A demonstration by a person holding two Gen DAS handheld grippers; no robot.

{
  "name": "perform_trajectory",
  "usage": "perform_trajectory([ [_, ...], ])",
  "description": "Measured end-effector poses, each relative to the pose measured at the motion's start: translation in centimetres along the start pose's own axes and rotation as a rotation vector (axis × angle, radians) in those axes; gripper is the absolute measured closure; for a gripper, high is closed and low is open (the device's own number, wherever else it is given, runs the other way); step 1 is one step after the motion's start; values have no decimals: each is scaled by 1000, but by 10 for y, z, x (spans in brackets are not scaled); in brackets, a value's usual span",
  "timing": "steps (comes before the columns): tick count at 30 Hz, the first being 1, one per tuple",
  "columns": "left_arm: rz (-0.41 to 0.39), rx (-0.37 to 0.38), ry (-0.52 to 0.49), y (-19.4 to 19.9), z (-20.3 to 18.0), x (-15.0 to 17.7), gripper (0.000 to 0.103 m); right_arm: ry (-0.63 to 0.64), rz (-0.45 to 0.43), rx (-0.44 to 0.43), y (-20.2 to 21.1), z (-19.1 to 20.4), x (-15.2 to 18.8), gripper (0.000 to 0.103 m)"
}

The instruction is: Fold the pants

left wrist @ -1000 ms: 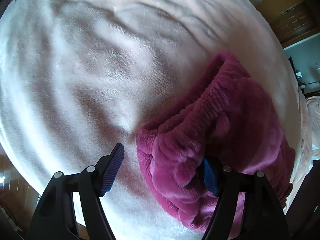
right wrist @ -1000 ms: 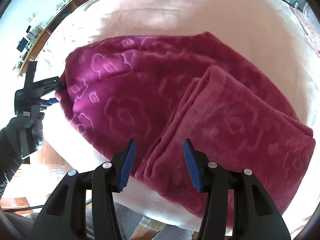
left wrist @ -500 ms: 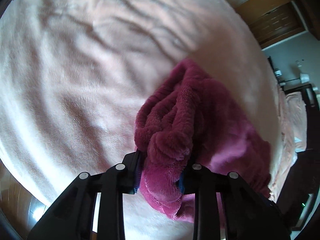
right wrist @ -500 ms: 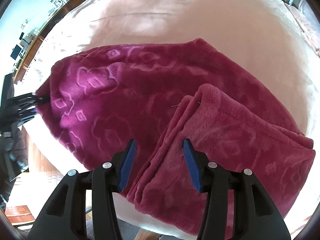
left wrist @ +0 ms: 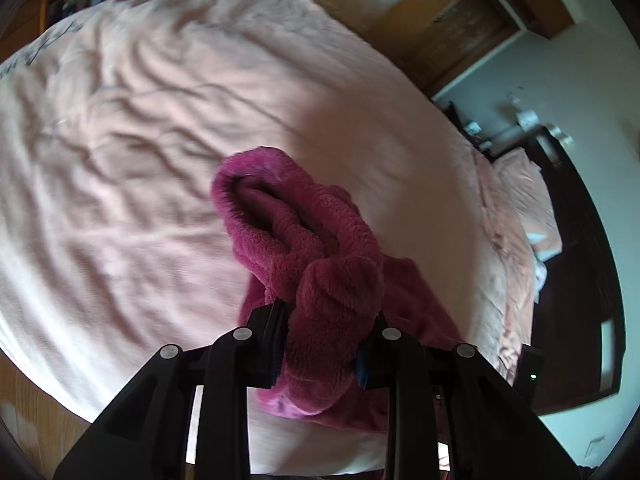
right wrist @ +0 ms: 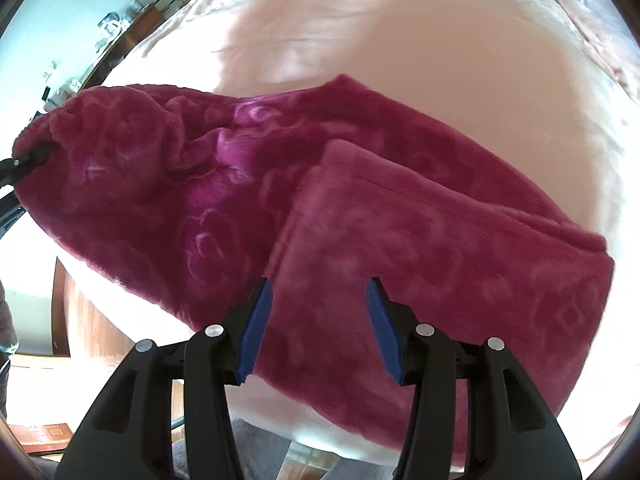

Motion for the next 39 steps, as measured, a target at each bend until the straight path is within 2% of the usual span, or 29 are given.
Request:
perform_trajectory([
  [10, 21, 68, -208, -16, -125, 47, 78, -86, -27, -4, 36, -67, 47, 53],
  [14, 39, 104, -348, -24, -192, 76, 78, -132, -41, -4, 48, -95, 64, 53],
  [19, 96, 107, -536, -48, -257, 121, 78, -208, -54, -6, 60, -135, 84, 53],
  [29, 266, 102, -678, -123, -309, 209, 78, -306, -66, 3, 76, -198, 120, 53],
  [39, 396, 57, -810, -178, -319, 270, 78, -368, -47, 18, 77, -229, 137, 53],
])
Point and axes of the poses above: each gripper's, at about its wrist camera, not at the fingertips, and y roughly against the way its jaws point, z to its left, x to its underside, the point moved 6 cm from there along -y, roughly the way its jaws point, and after that the axes turned 6 degrees about x, right-handed, at the moved point
